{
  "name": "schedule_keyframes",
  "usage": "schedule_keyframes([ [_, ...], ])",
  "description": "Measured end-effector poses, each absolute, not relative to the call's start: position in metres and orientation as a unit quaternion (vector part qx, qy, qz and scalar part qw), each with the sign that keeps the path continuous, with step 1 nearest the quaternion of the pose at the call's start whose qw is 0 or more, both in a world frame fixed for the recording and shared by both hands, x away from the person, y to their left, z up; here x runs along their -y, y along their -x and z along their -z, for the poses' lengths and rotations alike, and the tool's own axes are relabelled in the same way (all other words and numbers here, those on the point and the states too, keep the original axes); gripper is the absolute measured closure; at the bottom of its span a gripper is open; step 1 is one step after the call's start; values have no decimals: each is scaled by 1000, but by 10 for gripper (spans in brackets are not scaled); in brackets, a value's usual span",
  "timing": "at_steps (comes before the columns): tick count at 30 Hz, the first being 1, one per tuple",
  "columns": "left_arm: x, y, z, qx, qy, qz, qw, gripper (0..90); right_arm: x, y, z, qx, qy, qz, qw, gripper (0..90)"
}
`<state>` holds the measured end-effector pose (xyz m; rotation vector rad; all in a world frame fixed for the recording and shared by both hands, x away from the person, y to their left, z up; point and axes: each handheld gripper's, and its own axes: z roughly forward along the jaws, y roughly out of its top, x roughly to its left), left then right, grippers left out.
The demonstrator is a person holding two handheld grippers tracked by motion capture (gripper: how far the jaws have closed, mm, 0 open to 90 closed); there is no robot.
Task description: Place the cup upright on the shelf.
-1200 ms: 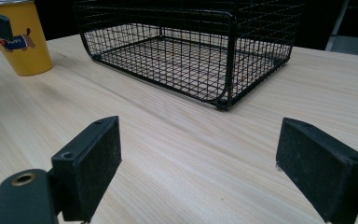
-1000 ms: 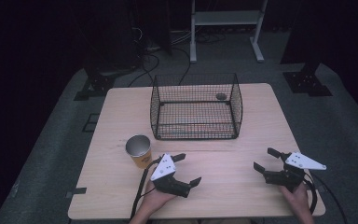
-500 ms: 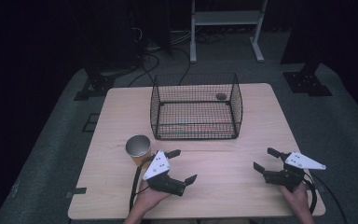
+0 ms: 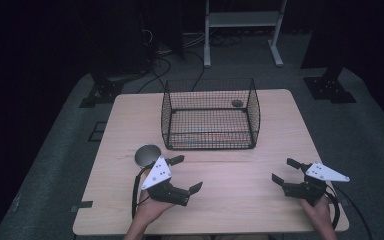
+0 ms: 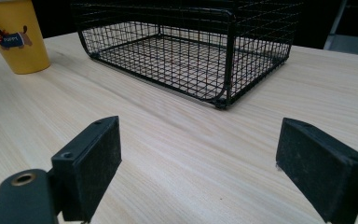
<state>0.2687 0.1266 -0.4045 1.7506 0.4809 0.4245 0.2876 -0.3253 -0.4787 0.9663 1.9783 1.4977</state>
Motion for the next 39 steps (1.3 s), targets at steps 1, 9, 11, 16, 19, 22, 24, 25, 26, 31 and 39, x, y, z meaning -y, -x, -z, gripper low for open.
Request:
schedule_keyframes([
  [1,-128,-268,402,-206,-754,-187,595,29,325,-288,479,-722,-352,-546,238,130],
  [9,-144,-265,389,-209,-750,-208,592,29,324,-288,479,-724,-349,-544,239,130],
  [11,-149,-265,387,-211,-747,-214,593,29,324,-288,479,-725,-349,-544,239,130],
  [16,-162,-264,381,-220,-741,-231,591,29,324,-288,479,-726,-349,-543,238,130],
  [19,-170,-264,379,-226,-736,-238,593,28,324,-288,479,-726,-349,-543,238,130],
  [22,-177,-265,377,-232,-732,-245,591,27,323,-288,479,-726,-348,-543,238,130],
  [24,-181,-265,377,-237,-730,-248,591,26,323,-288,479,-726,-348,-542,239,130],
  [25,-185,-267,377,-240,-729,-251,590,25,323,-288,479,-726,-348,-542,239,130],
  [26,-185,-267,377,-240,-729,-251,590,25,323,-288,479,-726,-348,-542,239,130],
  [31,-194,-269,378,-252,-726,-262,584,21,323,-288,479,-727,-347,-542,239,130],
  [39,-211,-270,380,-271,-713,-277,584,21,323,-288,479,-728,-347,-541,239,130],
])
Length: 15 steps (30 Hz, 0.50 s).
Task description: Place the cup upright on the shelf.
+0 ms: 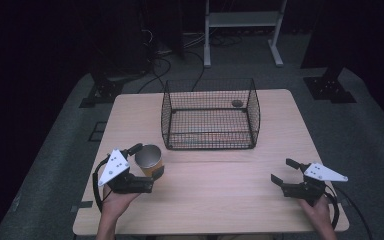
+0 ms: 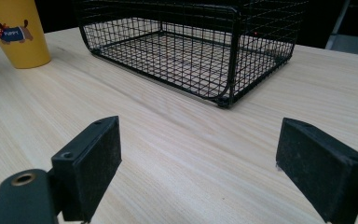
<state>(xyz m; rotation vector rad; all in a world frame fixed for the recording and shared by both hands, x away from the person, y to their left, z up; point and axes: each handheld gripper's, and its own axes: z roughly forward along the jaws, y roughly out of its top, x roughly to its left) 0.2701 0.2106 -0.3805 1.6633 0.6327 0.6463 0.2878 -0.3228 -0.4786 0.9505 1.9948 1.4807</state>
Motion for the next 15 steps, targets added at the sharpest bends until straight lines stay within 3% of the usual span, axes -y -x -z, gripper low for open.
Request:
schedule_keyframes([
  [15,-224,-280,396,-291,-710,-285,575,3,323,-288,479,-729,-346,-540,239,130],
])
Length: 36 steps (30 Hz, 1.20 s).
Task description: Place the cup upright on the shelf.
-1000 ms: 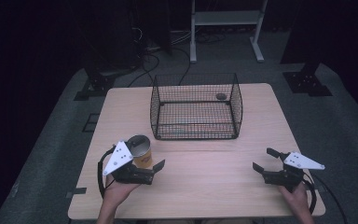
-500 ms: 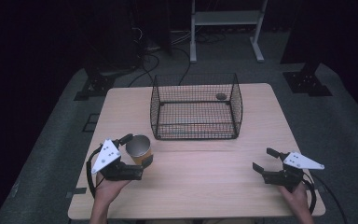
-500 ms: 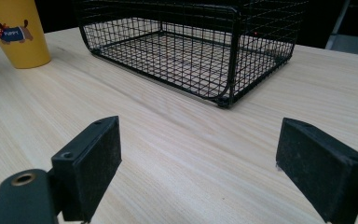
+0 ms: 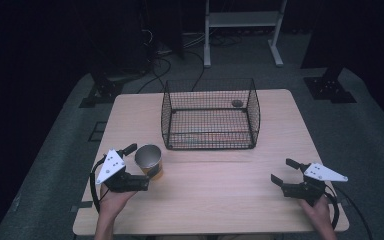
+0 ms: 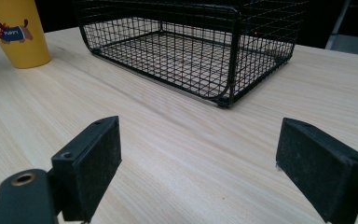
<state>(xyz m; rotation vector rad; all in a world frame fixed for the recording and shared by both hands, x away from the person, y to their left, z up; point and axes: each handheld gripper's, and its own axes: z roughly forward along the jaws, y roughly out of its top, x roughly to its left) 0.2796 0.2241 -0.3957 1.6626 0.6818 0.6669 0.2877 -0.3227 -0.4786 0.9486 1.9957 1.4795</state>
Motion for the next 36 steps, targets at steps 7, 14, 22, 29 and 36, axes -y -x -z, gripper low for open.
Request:
schedule_keyframes([
  [7,-230,-285,403,-310,-706,-283,570,3,323,-288,479,-729,-345,-540,239,130],
  [14,-233,-291,413,-322,-711,-273,562,3,323,-288,479,-729,-346,-540,238,130],
  [22,-235,-296,423,-334,-719,-275,544,3,322,-288,479,-730,-345,-539,238,130],
  [29,-236,-300,429,-345,-722,-269,535,3,322,-288,479,-731,-344,-539,238,130],
  [36,-231,-304,435,-344,-739,-268,513,3,322,-288,479,-731,-345,-539,238,130],
])
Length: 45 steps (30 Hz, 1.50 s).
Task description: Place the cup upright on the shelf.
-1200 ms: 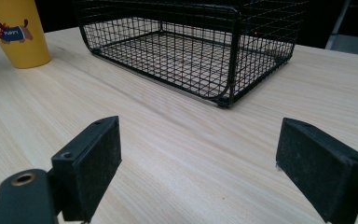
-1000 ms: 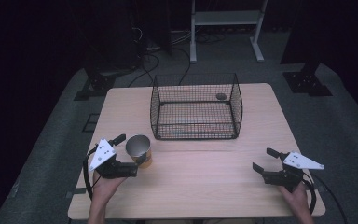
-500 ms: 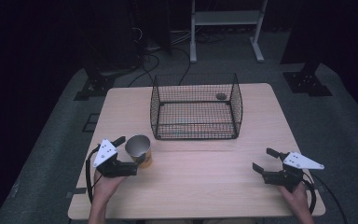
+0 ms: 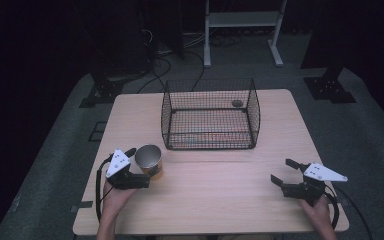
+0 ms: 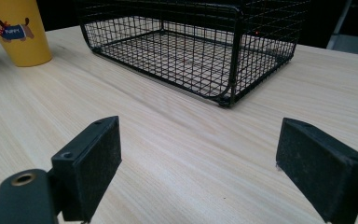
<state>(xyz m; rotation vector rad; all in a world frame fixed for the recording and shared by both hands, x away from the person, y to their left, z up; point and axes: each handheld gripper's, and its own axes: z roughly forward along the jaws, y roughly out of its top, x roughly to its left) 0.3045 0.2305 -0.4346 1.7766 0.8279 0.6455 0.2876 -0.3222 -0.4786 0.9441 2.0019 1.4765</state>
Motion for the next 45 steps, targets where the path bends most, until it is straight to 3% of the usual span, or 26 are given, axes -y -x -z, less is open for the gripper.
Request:
schedule_keyframes([
  [19,-234,-318,449,-366,-744,-245,503,6,321,-287,479,-734,-343,-534,240,130],
  [30,-231,-320,452,-351,-749,-240,509,120,320,-287,478,-735,-342,-534,240,130],
  [45,-225,-318,450,-338,-756,-246,504,140,320,-287,479,-736,-340,-533,241,130],
])
